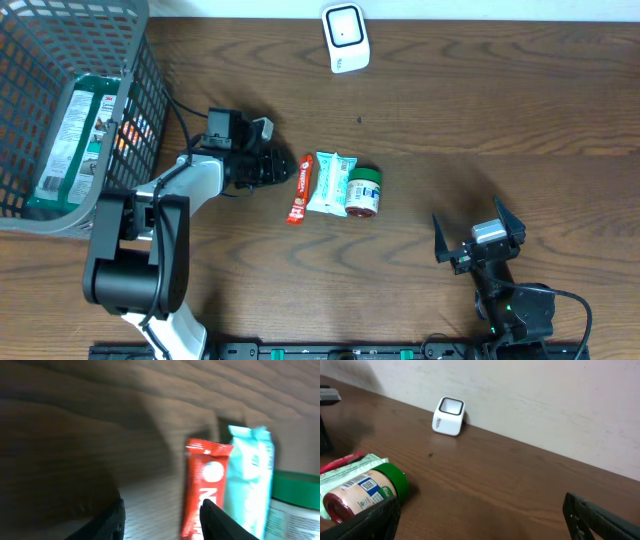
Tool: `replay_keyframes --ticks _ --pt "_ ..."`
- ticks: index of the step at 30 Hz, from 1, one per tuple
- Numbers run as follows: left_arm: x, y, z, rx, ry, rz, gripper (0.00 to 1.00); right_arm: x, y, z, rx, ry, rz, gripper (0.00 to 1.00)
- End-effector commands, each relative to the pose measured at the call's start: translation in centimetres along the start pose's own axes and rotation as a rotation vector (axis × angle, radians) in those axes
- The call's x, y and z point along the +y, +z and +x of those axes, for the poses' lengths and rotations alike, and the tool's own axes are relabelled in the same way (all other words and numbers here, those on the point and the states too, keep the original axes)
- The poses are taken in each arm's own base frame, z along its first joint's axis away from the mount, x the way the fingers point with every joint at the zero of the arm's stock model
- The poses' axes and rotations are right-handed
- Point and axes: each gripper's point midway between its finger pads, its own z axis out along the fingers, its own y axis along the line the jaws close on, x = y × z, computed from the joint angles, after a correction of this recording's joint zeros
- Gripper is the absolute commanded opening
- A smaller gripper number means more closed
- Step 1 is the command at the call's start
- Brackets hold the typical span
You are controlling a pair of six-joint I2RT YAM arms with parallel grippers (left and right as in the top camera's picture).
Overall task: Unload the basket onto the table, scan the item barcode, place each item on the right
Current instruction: 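Place the red stick beside the wipes packet with the left gripper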
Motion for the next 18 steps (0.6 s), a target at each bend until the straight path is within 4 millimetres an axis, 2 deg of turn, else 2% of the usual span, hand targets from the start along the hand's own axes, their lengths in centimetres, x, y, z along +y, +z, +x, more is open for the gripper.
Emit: replay_keyframes --ticks 1,4,8,11,18 --pt "0.3 -2.1 -1.3 -0.072 0.035 -0.080 0.50 0.3 0.0 0.0 0.001 0.012 -0.010 0.99" --pt "-1.5 -4.1 -1.6 -0.100 0.063 -0.068 0.50 0.3 0.0 0.0 0.001 0.012 -0.010 0.99" --pt "-3.4 -5.2 -0.6 -0.090 0.100 -0.081 0.29 0.3 0.0 0.0 0.001 0.012 -0.010 0.99" --pt "-3.1 -4.4 0.4 -0.068 0.137 -0.184 0.25 0.3 0.0 0.0 0.001 0.012 -0.010 0.99" --pt "-3.0 -1.0 2.0 -0.056 0.265 -0.390 0.25 0.3 0.0 0.0 0.001 0.012 -0.010 0.99"
